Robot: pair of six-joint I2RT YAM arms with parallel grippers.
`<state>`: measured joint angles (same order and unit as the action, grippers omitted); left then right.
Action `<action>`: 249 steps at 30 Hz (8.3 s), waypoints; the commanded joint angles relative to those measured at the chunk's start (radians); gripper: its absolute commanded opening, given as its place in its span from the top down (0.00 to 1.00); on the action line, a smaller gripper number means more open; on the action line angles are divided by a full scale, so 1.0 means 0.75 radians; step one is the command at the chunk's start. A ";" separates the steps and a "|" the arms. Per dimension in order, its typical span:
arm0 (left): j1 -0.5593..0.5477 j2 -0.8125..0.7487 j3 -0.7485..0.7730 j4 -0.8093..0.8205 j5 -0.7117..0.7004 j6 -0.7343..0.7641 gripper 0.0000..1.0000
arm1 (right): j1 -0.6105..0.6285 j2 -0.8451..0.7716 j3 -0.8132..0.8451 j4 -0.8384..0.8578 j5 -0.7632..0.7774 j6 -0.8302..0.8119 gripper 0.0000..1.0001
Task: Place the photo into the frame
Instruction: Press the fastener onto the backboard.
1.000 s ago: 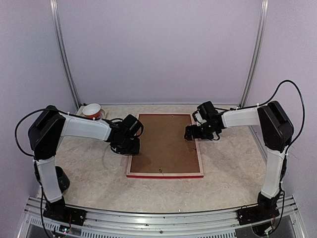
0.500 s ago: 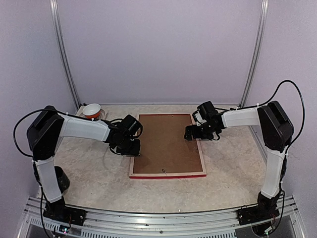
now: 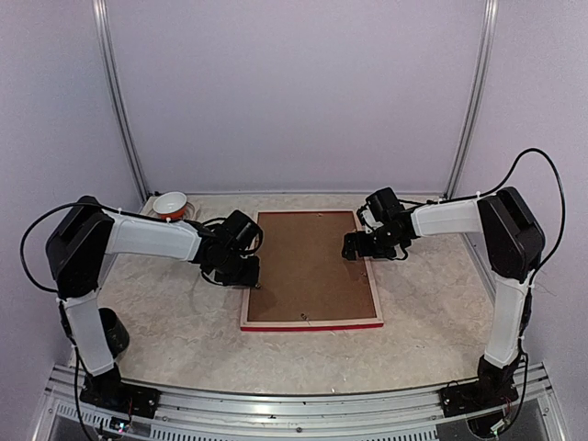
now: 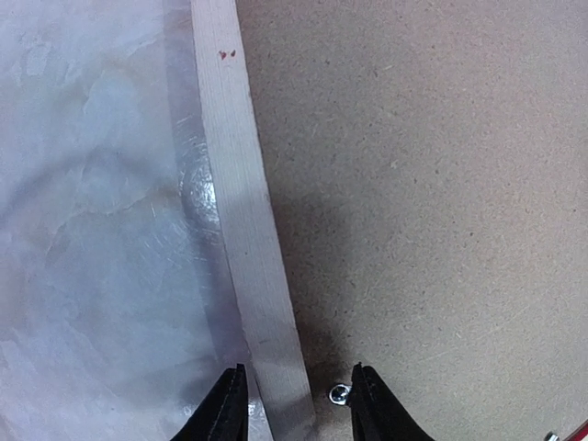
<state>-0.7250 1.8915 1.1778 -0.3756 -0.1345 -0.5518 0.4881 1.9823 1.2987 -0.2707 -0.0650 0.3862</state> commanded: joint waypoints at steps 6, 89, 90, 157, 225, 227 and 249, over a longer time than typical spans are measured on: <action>-0.001 -0.058 0.058 -0.039 0.044 0.014 0.59 | 0.004 0.000 -0.001 0.009 0.014 -0.002 0.01; -0.083 0.108 0.104 -0.216 -0.127 -0.072 0.42 | 0.004 -0.017 -0.030 0.040 0.005 -0.004 0.01; -0.083 0.107 0.100 -0.215 -0.129 -0.071 0.42 | 0.004 -0.016 -0.032 0.041 0.003 -0.005 0.01; -0.060 0.026 0.014 -0.223 -0.176 -0.118 0.50 | 0.004 -0.009 -0.026 0.031 0.015 -0.019 0.01; -0.063 0.045 0.067 -0.190 -0.146 -0.066 0.50 | 0.004 -0.018 -0.035 0.035 0.008 -0.014 0.01; -0.067 0.039 0.074 -0.205 -0.163 -0.068 0.50 | 0.004 -0.018 -0.035 0.034 0.009 -0.015 0.01; -0.078 0.006 0.114 -0.253 -0.217 -0.059 0.50 | 0.005 -0.017 -0.028 0.030 0.011 -0.020 0.01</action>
<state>-0.7769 1.8736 1.2331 -0.5259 -0.2710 -0.6006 0.4881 1.9823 1.2724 -0.2417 -0.0647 0.3817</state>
